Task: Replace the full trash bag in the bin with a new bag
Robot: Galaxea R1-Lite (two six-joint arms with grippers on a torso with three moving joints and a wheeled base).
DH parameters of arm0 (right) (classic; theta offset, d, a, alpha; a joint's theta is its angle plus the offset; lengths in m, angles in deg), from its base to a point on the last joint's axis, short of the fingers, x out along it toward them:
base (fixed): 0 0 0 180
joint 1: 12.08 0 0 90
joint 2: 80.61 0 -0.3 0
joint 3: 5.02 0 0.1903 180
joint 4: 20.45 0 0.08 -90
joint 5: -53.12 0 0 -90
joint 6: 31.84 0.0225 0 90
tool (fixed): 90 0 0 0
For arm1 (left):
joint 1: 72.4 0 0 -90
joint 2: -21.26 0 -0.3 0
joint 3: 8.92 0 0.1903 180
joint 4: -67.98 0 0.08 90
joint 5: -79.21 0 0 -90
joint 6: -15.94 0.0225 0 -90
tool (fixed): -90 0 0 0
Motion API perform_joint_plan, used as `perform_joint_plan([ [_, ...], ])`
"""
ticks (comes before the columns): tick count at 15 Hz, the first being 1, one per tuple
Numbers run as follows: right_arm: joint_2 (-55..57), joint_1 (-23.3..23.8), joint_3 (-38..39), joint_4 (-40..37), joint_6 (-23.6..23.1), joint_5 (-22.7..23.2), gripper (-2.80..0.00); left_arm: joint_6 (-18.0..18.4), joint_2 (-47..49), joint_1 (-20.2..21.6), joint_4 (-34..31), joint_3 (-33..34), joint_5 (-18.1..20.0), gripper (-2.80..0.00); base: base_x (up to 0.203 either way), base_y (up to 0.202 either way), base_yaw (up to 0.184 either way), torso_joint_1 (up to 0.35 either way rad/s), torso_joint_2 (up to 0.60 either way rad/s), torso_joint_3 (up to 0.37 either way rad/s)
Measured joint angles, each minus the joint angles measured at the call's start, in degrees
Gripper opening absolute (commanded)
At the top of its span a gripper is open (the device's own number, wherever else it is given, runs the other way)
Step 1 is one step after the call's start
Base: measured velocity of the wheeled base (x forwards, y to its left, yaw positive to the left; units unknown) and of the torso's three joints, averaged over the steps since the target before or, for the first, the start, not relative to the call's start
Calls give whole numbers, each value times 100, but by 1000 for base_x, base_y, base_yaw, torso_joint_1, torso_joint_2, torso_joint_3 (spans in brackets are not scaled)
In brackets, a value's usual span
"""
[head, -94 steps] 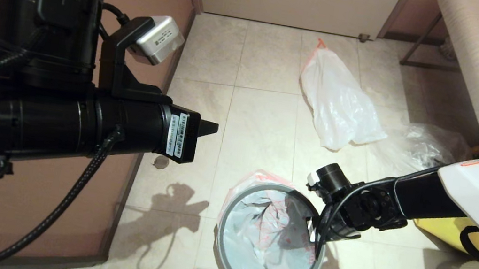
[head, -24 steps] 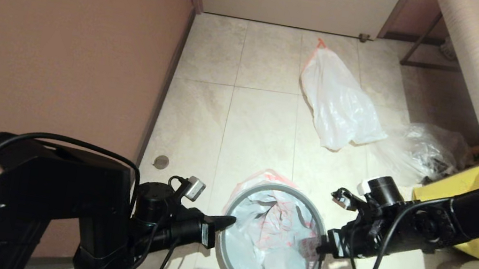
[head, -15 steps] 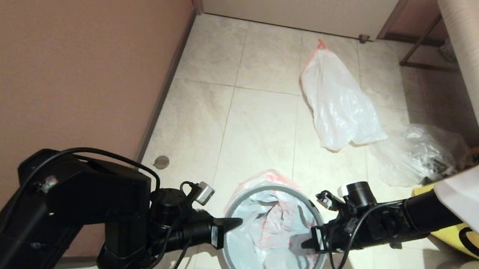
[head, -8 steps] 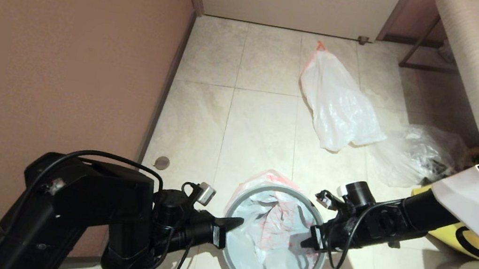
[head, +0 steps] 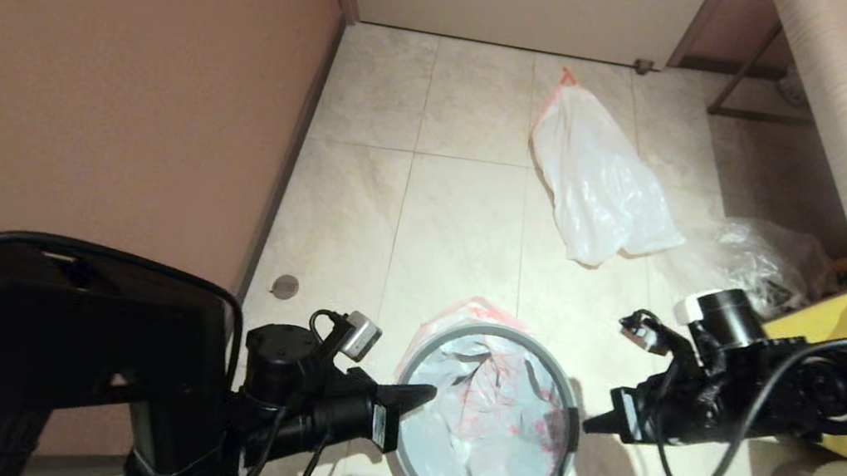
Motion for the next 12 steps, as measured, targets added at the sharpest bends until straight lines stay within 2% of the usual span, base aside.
perform_joint_plan([
  [3, -1560, -17, 542, -682, 28, -174, -280, 438, -1318, -639, -104, 545, -751, -280, 0, 0, 0, 0, 0, 0],
  [5, -2689, -20, 892, -1134, 36, -491, -280, 752, -2312, -955, -679, 918, -1389, -280, 0, 0, 0, 0, 0, 0],
  [7, -3920, -9, 1144, -1682, 42, -932, -280, 1013, -3468, -1051, -1405, 1269, -1951, -280, 0, 0, 0, 0, 0, 0],
  [9, -5122, -5, 1235, -2340, 41, -1343, -280, 1393, -4661, -813, -2127, 1564, -2297, -280, 0, 0, 0, 0, 0, 0],
  [12, -6824, 194, 1121, -3608, 40, -1828, -280, 2108, -6479, 181, -3096, 1930, -2699, -280, 0, 0, 0, 0, 0, 0],
])
